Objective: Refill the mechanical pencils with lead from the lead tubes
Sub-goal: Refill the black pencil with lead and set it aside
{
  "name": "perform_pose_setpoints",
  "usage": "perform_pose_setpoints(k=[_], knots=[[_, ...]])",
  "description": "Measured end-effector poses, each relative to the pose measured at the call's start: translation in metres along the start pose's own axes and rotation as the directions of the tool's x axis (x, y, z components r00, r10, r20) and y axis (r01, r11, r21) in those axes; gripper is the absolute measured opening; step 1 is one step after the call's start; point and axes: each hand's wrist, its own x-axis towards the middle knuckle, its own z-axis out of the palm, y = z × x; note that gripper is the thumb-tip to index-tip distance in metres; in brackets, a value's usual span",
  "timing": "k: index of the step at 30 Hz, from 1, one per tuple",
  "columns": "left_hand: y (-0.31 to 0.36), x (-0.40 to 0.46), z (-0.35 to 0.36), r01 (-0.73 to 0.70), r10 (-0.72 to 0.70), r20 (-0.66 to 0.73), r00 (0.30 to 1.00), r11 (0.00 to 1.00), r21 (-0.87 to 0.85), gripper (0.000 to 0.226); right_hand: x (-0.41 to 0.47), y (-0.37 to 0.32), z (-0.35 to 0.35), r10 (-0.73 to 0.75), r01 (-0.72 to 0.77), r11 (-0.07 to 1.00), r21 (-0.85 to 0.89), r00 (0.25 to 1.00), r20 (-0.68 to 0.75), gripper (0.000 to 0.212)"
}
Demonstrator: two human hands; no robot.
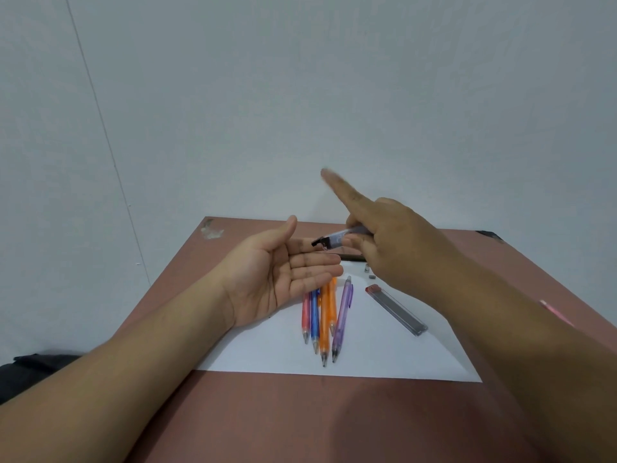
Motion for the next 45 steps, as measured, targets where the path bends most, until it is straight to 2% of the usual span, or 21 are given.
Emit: perform_pose_setpoints(k=[1,2,3,7,17,19,21,23,26,32,33,35,36,38,41,45], knots=[[0.0,0.0,0.0,0.0,0.0,0.002,1.0,1.0,0.004,0.064,0.001,0.001,-0.001,-0.026,0.027,0.998,-0.053,0.999,0.03,0.061],[0.0,0.0,0.0,0.0,0.0,0.003,1.0,1.0,0.011,0.064,0.001,0.001,-0.001,-0.038,0.045,0.994,-0.104,0.997,0.064,0.051],[0.001,-0.001,0.0,0.0,0.0,0.004,1.0,1.0,0.014,0.065,0.001,0.002,0.0,-0.04,0.049,0.992,-0.12,0.996,0.075,0.053],[0.001,-0.001,0.001,0.002,-0.002,0.002,1.0,1.0,0.007,0.066,-0.003,-0.004,-0.003,0.034,-0.034,0.999,-0.011,0.999,0.002,0.095],[0.001,0.0,0.001,0.005,-0.005,0.001,1.0,1.0,0.028,0.07,-0.009,-0.003,-0.002,0.046,-0.047,0.999,-0.019,0.998,-0.037,0.097],[0.001,0.0,0.0,0.006,-0.006,0.005,1.0,1.0,0.03,0.071,-0.008,0.001,-0.003,0.065,-0.066,0.998,-0.026,0.997,-0.035,0.084],[0.001,0.001,0.0,0.005,-0.005,0.007,1.0,0.999,0.035,0.071,-0.004,0.005,-0.002,0.017,-0.007,0.989,-0.148,0.998,0.066,0.052],[0.001,0.001,0.0,0.0,-0.001,0.001,1.0,0.999,0.036,0.072,-0.005,0.004,0.002,-0.02,0.033,0.987,-0.155,0.997,0.081,0.044],[0.001,0.001,0.0,-0.001,0.002,-0.011,1.0,0.999,0.034,0.071,-0.007,0.001,0.0,0.061,-0.061,0.998,-0.001,0.998,-0.001,0.065],[0.001,0.0,0.001,0.004,-0.004,-0.002,1.0,0.999,0.04,0.072,-0.008,-0.002,-0.003,0.082,-0.08,0.996,0.035,0.996,-0.045,0.084],[0.002,0.0,0.001,0.003,-0.003,-0.002,1.0,0.999,0.039,0.072,-0.007,0.0,-0.001,0.078,-0.076,0.996,0.052,0.996,-0.037,0.077],[0.002,0.0,0.001,0.002,-0.002,0.003,1.0,0.999,0.039,0.073,-0.005,0.004,-0.001,0.037,-0.037,0.999,0.007,0.999,0.03,0.046],[0.001,0.001,0.0,0.002,-0.002,0.007,1.0,0.999,0.039,0.073,-0.005,0.004,-0.001,0.036,-0.034,0.999,-0.021,0.996,0.08,0.039],[0.001,0.001,0.001,0.002,-0.002,0.003,1.0,0.999,0.034,0.073,-0.006,0.003,0.0,0.08,-0.084,0.996,0.029,0.992,0.102,0.047],[0.001,0.001,0.001,0.003,-0.003,-0.008,1.0,0.999,0.035,0.072,-0.009,0.001,-0.004,0.111,-0.114,0.99,0.08,0.993,0.039,0.07],[0.002,0.0,0.001,0.004,-0.003,-0.011,1.0,0.999,0.041,0.072,-0.009,0.0,-0.003,0.118,-0.121,0.989,0.08,0.992,0.032,0.079]])
